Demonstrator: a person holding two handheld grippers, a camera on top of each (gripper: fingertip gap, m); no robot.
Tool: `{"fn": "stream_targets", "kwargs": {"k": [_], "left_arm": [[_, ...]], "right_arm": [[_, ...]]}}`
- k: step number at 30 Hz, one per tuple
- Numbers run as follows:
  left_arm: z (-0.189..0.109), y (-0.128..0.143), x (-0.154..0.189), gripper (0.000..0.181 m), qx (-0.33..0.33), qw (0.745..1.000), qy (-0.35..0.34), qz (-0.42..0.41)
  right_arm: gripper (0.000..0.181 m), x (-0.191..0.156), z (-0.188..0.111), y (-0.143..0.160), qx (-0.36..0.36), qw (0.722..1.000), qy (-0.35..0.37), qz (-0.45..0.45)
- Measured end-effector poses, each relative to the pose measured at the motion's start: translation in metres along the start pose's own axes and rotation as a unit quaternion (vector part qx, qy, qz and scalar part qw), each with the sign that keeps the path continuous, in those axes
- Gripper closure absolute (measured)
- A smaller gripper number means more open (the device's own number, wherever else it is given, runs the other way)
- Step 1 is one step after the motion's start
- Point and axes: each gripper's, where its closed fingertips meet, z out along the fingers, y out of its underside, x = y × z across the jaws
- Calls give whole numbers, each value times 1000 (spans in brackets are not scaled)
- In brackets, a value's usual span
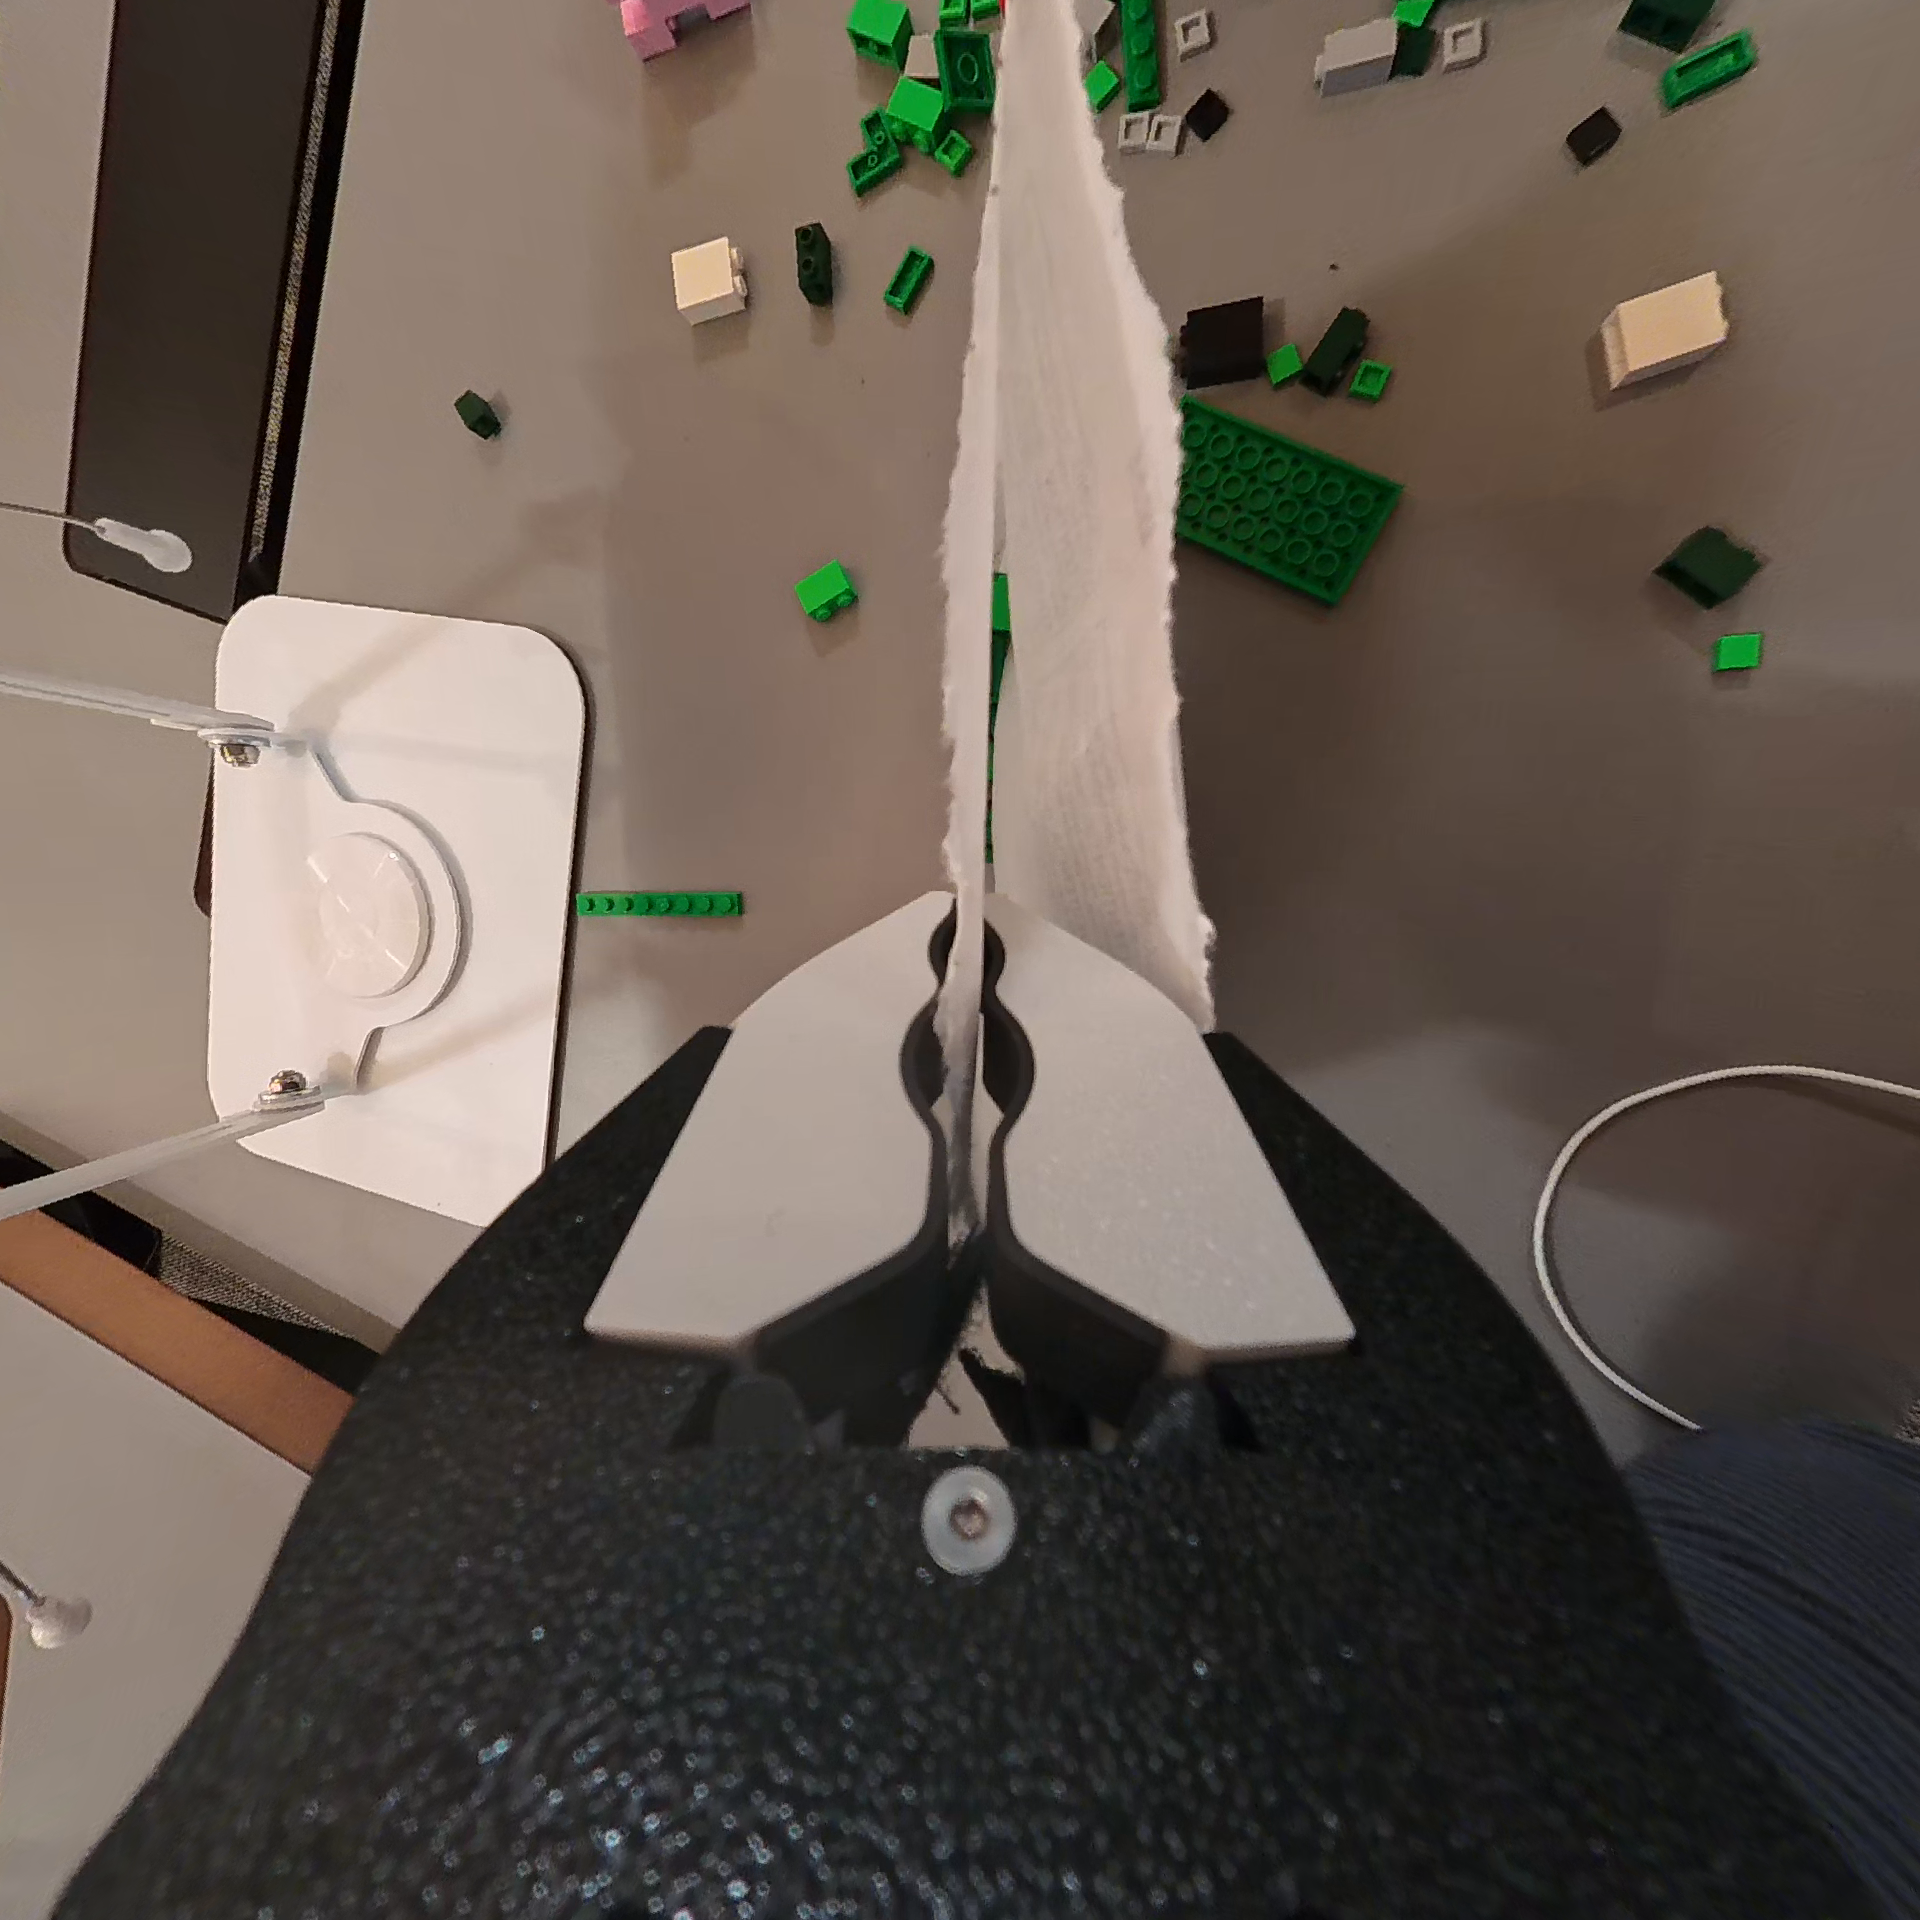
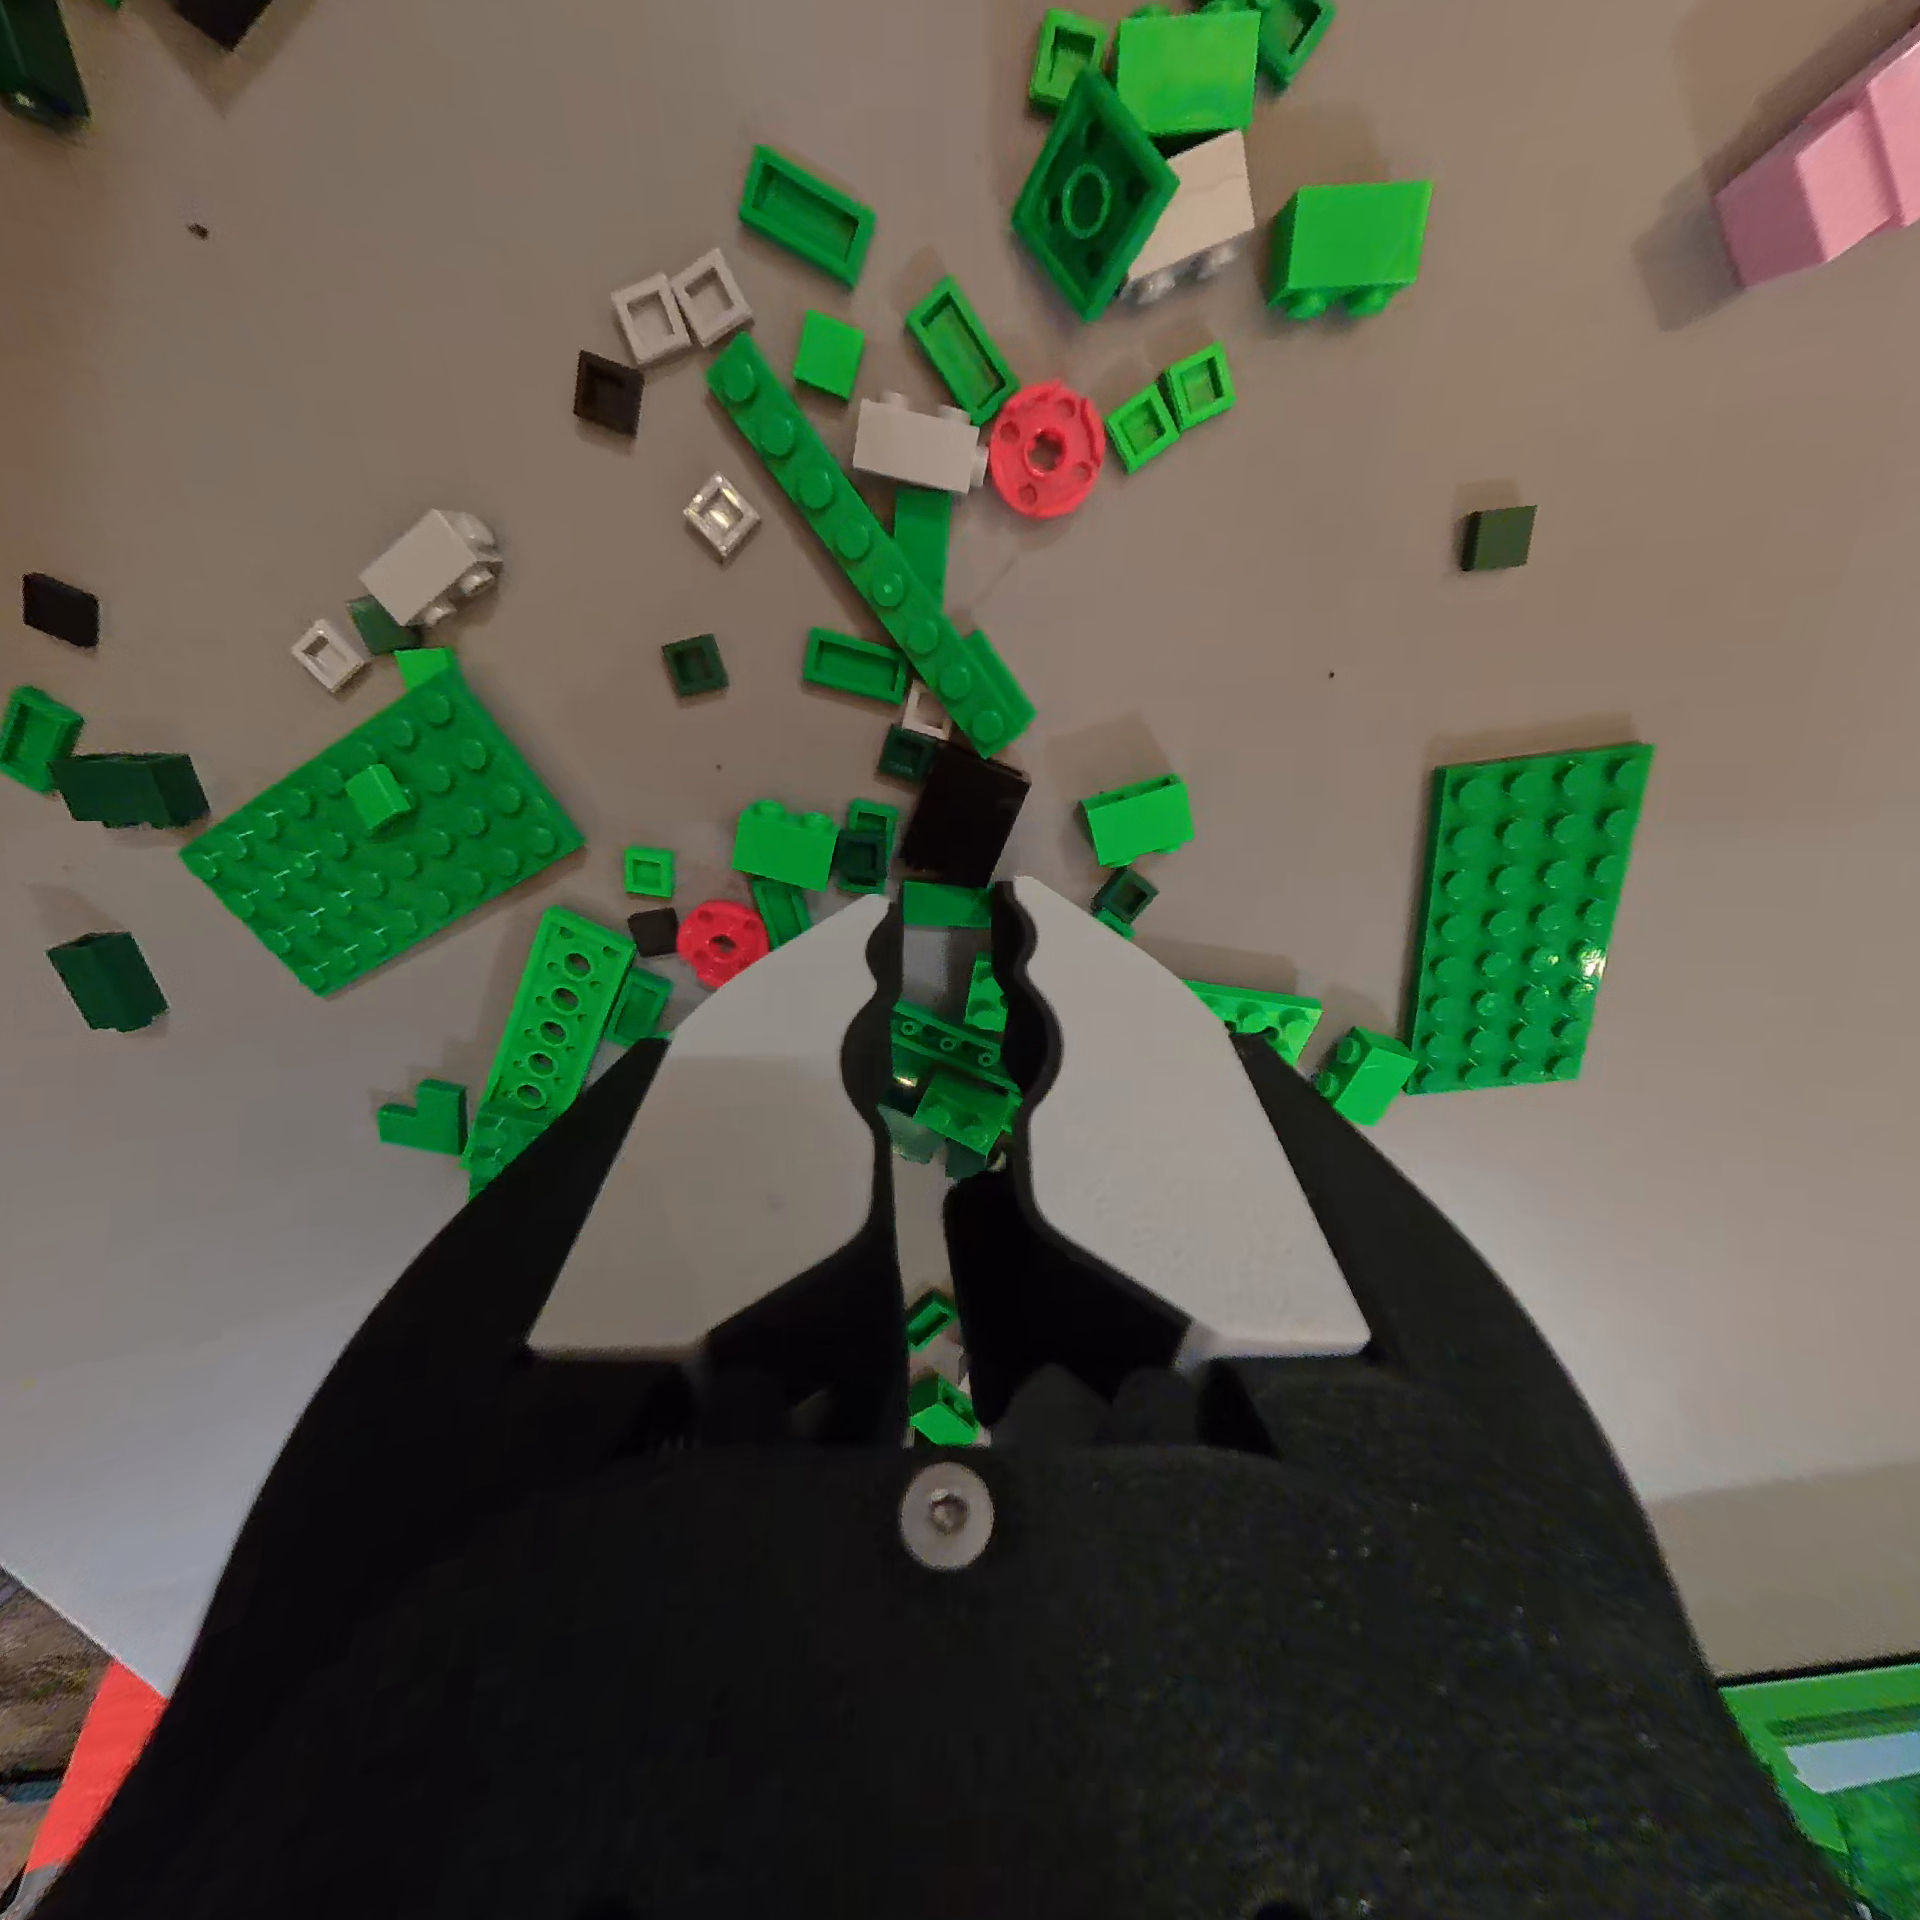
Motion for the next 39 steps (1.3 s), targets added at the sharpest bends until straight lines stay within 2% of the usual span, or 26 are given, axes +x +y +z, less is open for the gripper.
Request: {"fn": "stream_targets", "kwargs": {"k": [3,6,8,10,13,16,20,22,28,31,39], "left_arm": [[0,0,0,181,1,1000,0,1],[0,-2,1,181,5,1000,1,3],[1,-4,-1,181,12,1000,1,7],[3,-7,-2,181,17,1000,4,7],[4,-13,-1,181,21,1000,2,14],[4,-16,1,181,24,1000,2,16],[3,-18,3,181,29,999,5,17],[1,-18,3,181,31,999,4,18],[-2,-19,4,181,37,999,3,22],[-2,-20,5,181,39,999,4,24],[-2,-20,5,181,39,999,5,21]], "right_arm": [[165,1,-4,0,4,1000,12,-2],[165,-1,-27,-11,34,999,39,-8],[165,-11,-55,-36,86,994,64,-36],[165,-31,-88,-74,150,980,93,-90],[165,-68,-140,-143,244,931,178,-204],[165,-101,-170,-196,270,861,282,-326],[165,-125,-166,-231,224,786,358,-452],[165,-124,-159,-237,194,764,379,-485],[165,-121,-143,-238,138,750,376,-526],[158,-124,-141,-238,132,753,368,-529],[154,-131,-142,-240,135,752,365,-532]]}}
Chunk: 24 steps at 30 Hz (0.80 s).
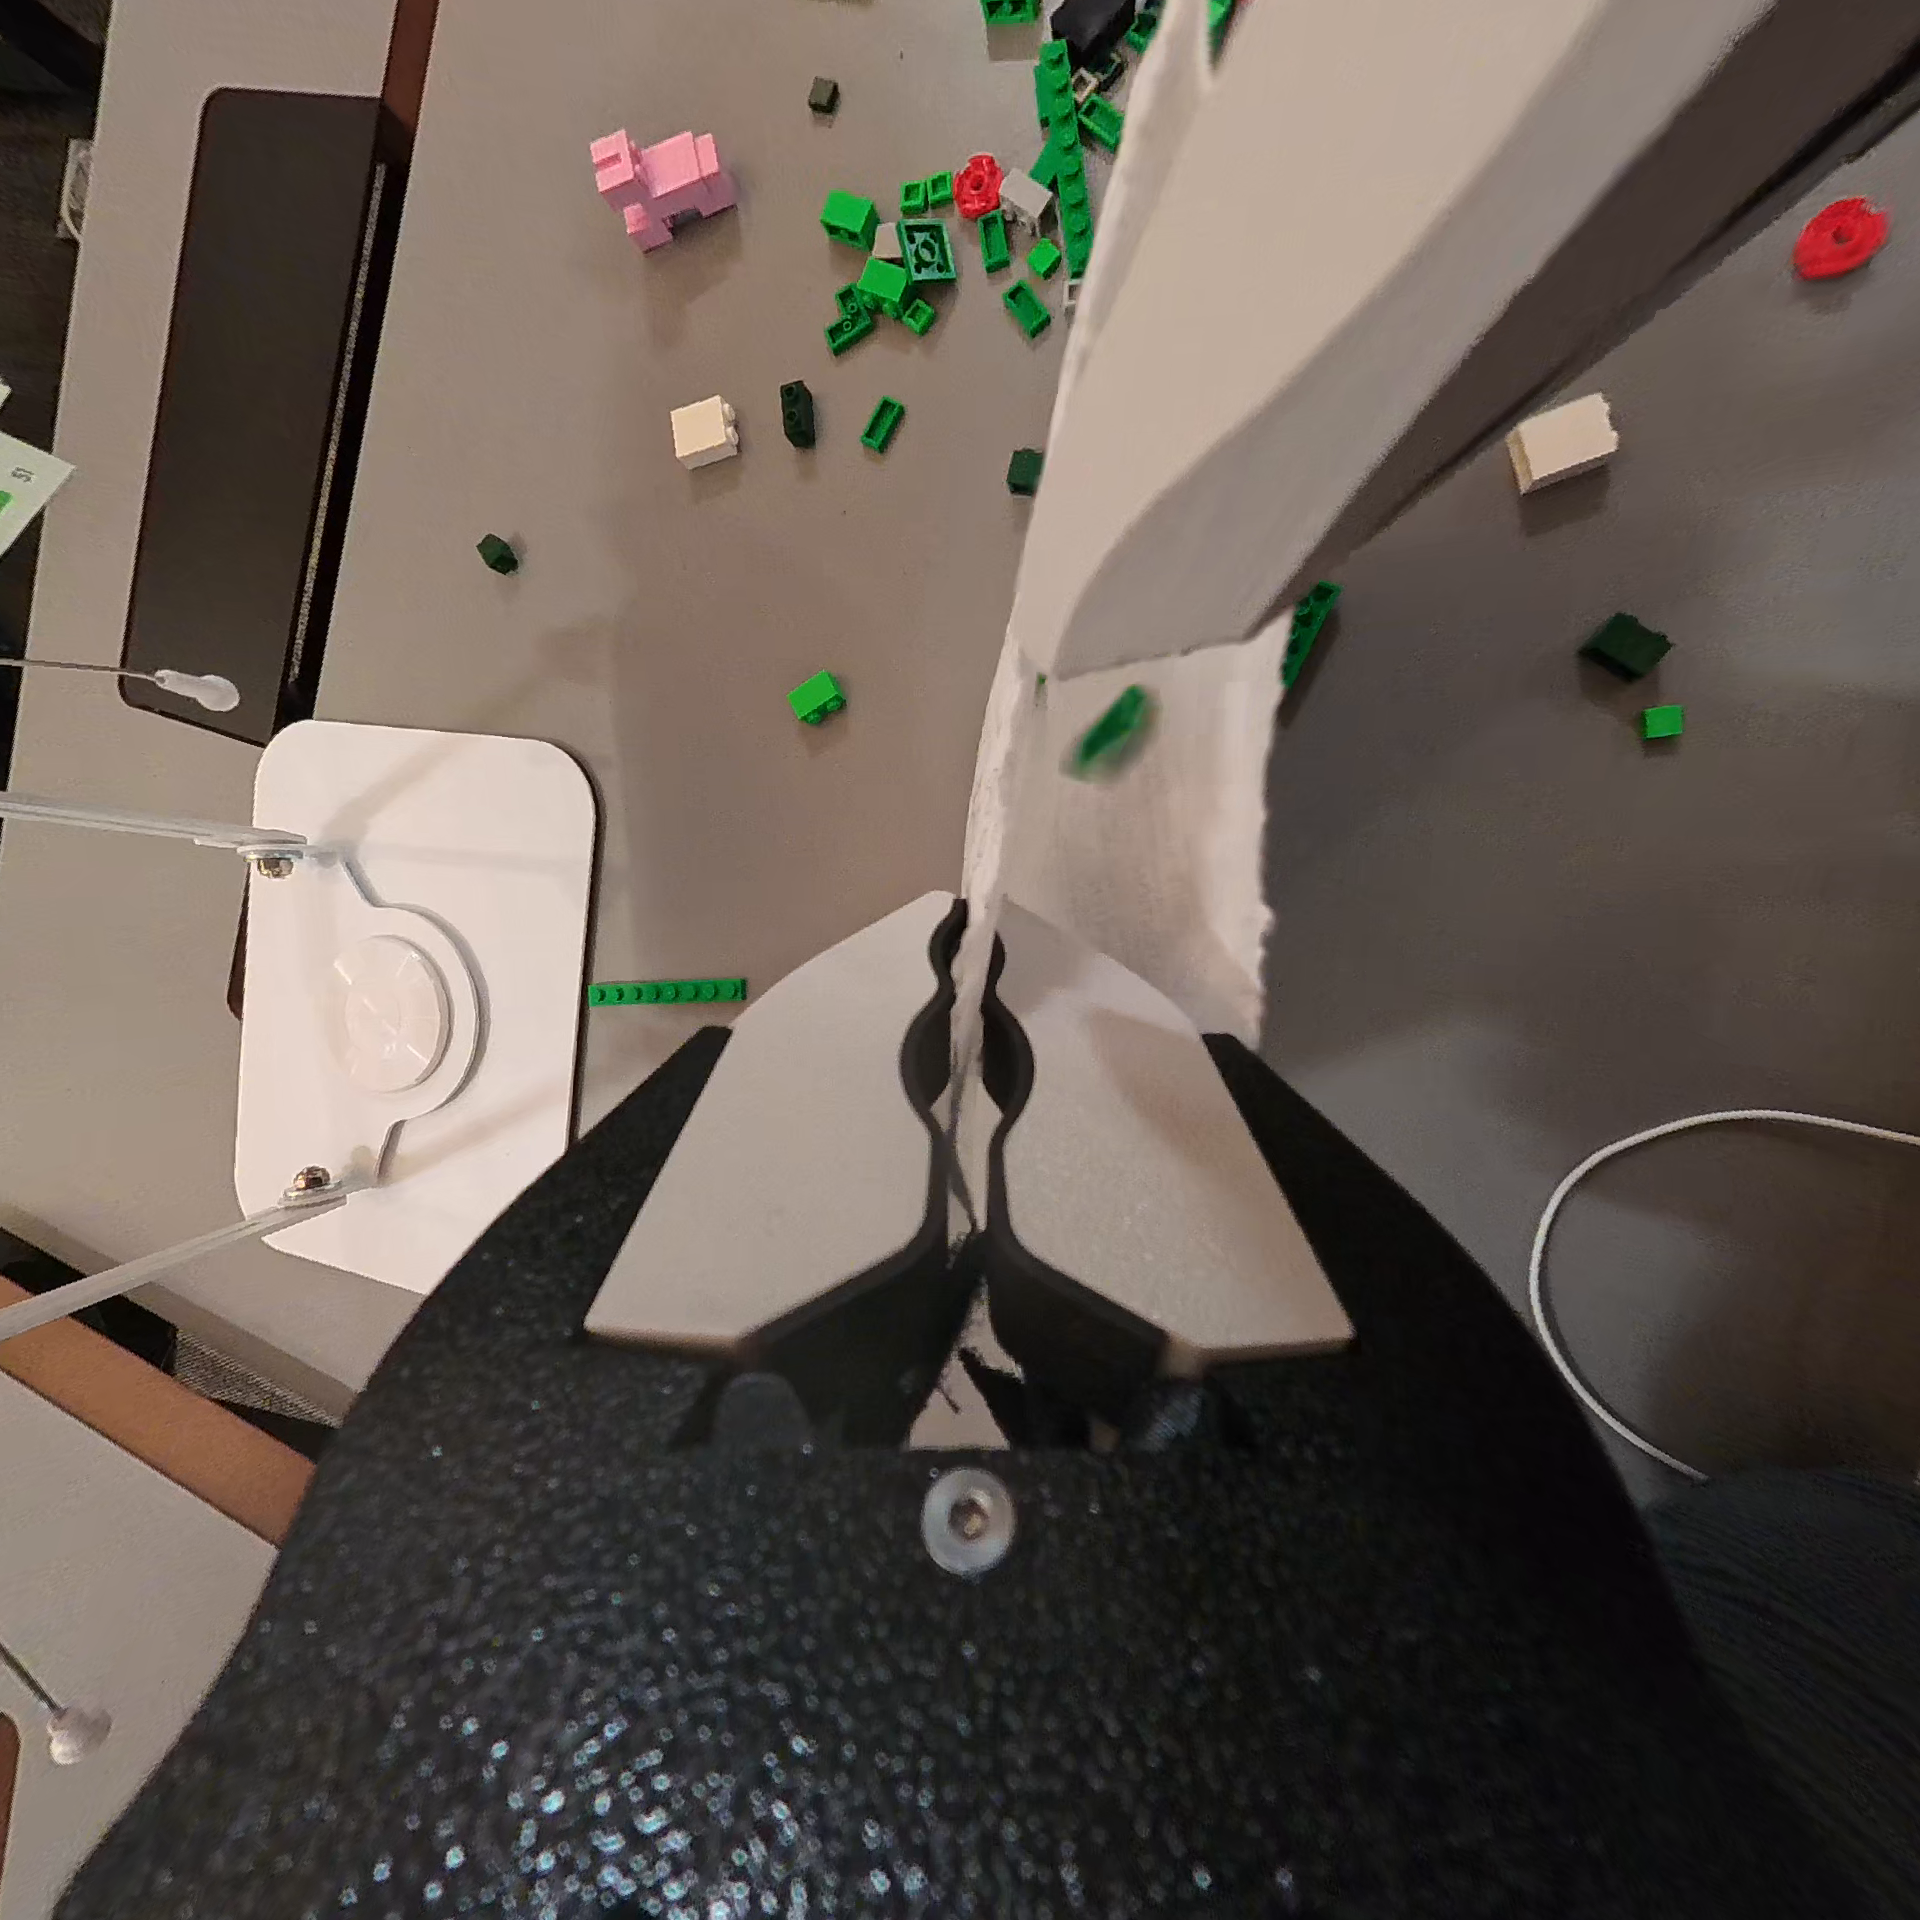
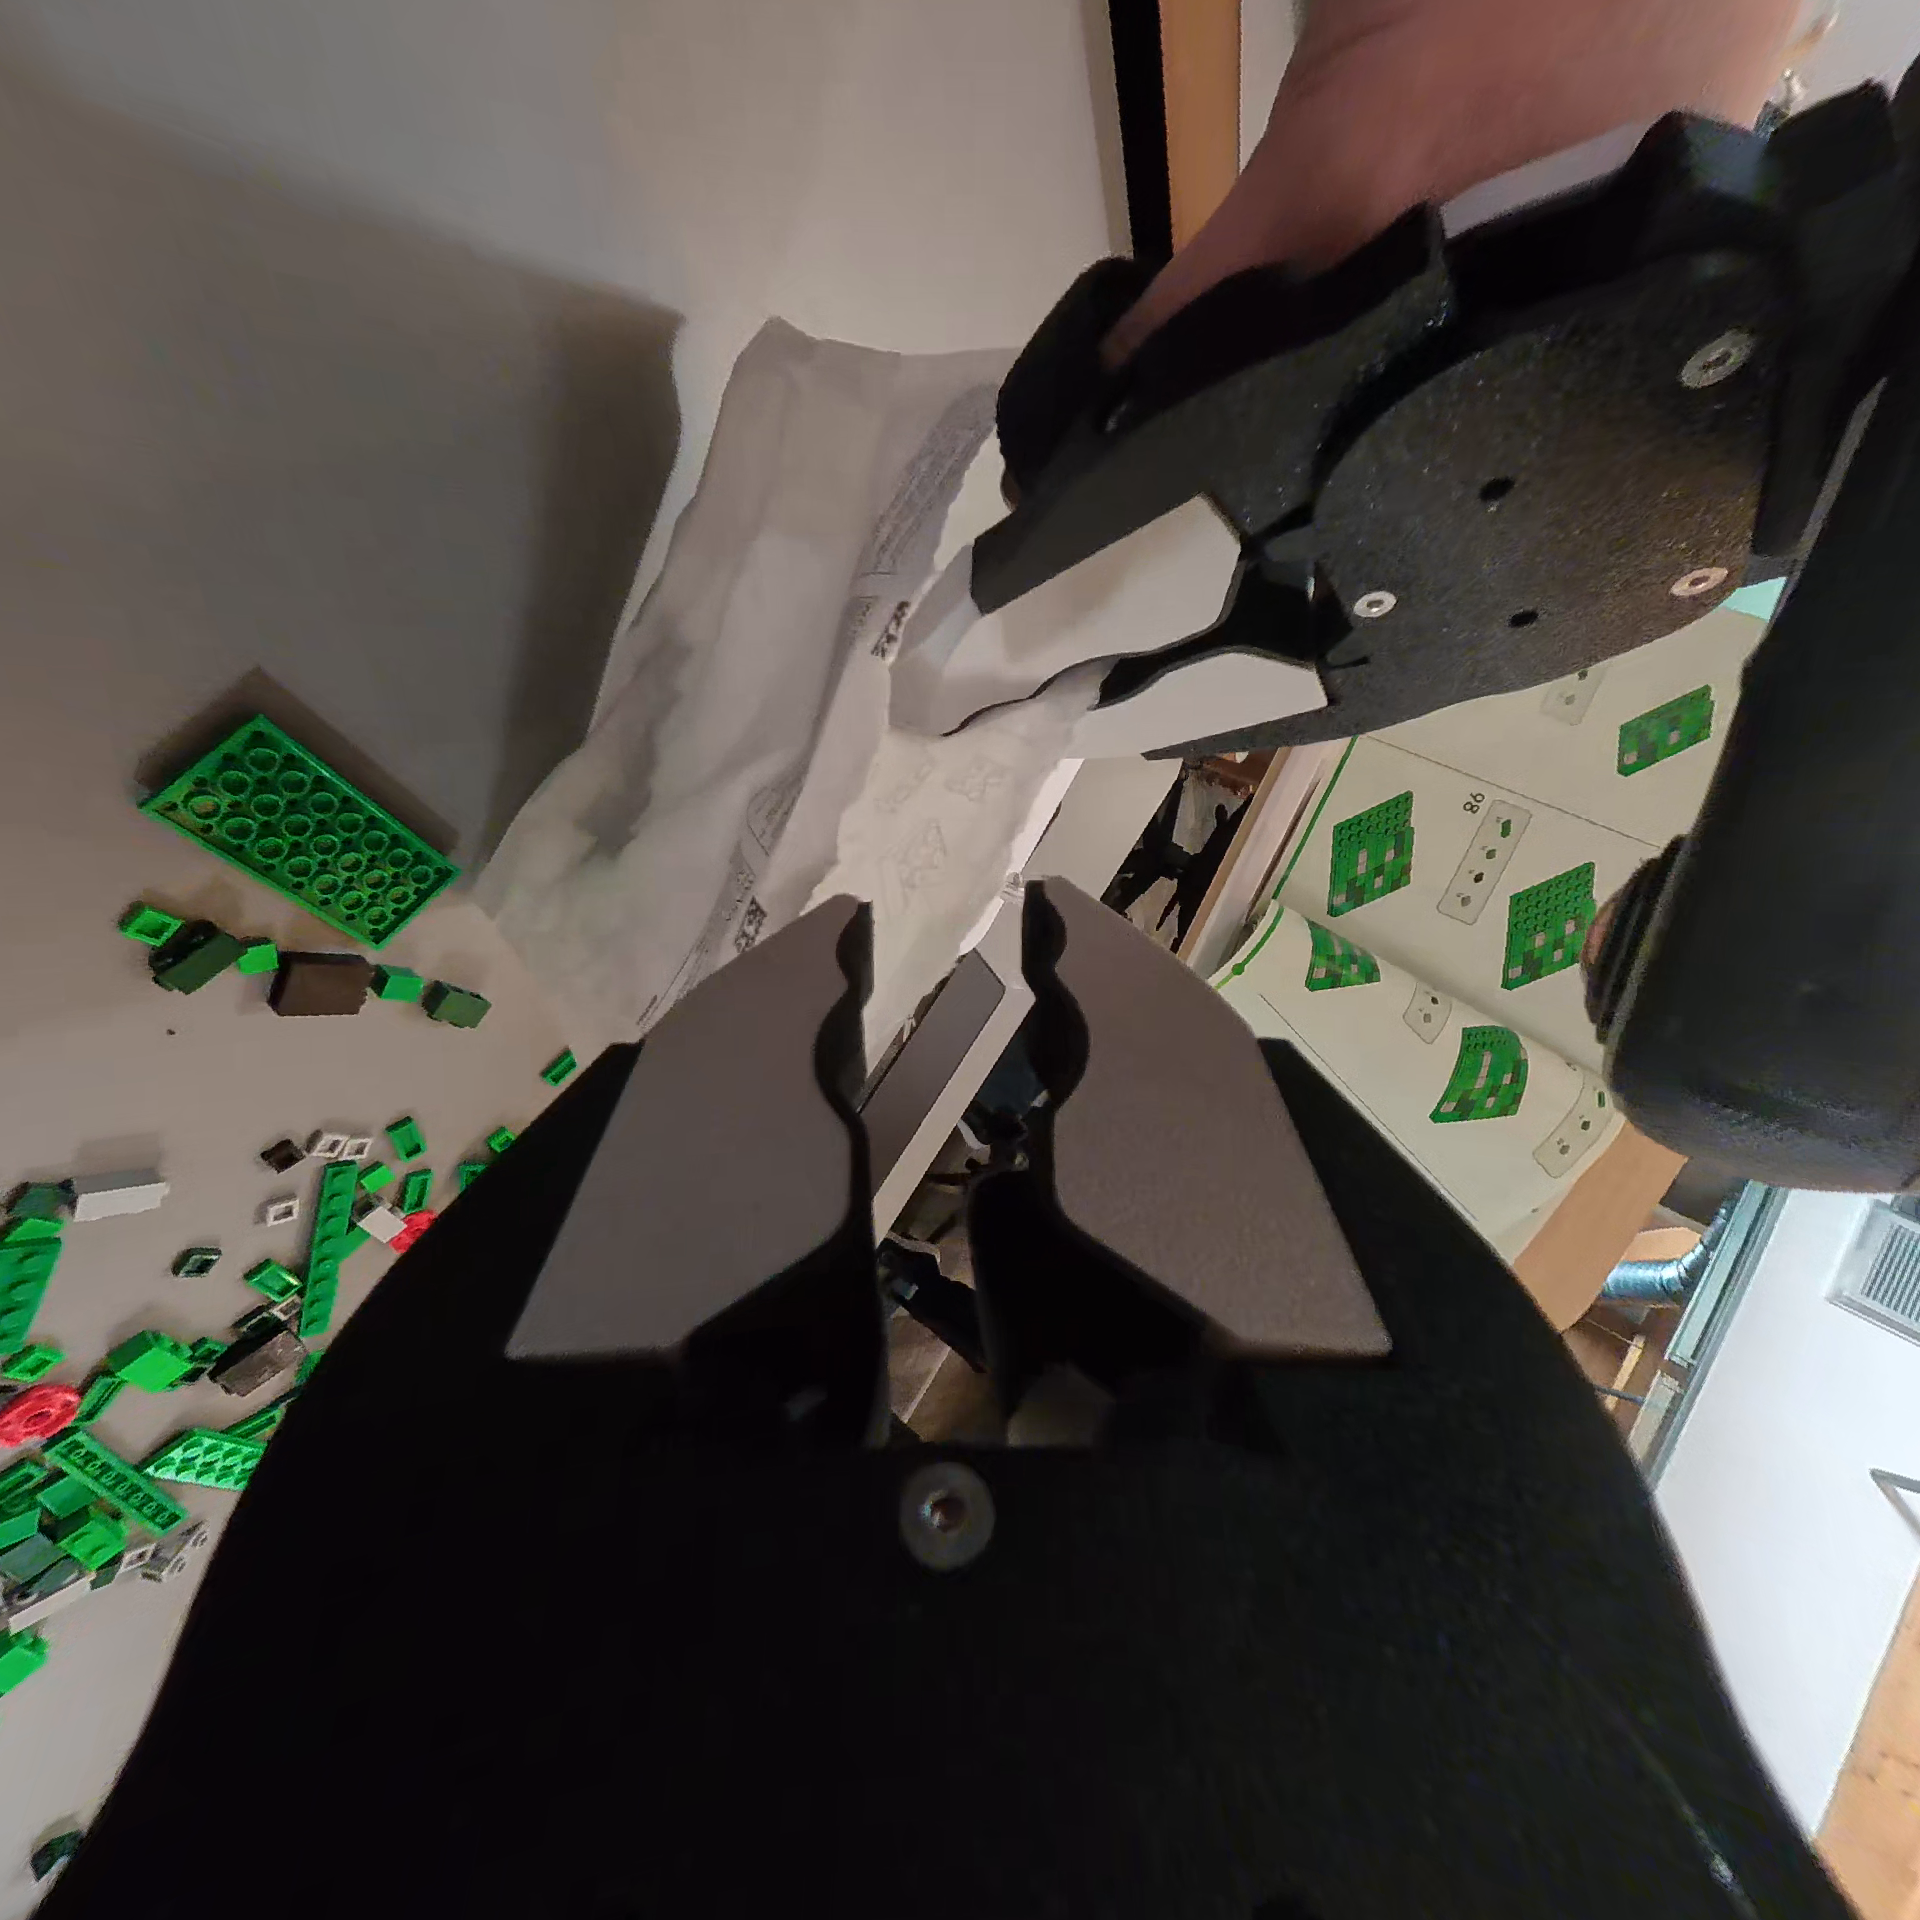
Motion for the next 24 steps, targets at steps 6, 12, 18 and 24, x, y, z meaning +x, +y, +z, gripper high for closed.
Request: {"fn": "stream_targets", "kwargs": {"k": [6,12,18,24], "left_arm": [[0,2,-1,181,-5,1000,-4,-2],[-3,7,-5,181,-3,1000,-8,-13],[-7,9,-6,181,3,1000,-8,-15],[-3,8,-4,181,-5,1000,-5,-10]], "right_arm": [[153,10,-16,25,-39,996,39,63],[152,-88,-47,105,-96,921,-104,364],[153,-201,-36,151,-131,829,-222,497],[163,-233,-19,161,-131,795,-287,517]]}}
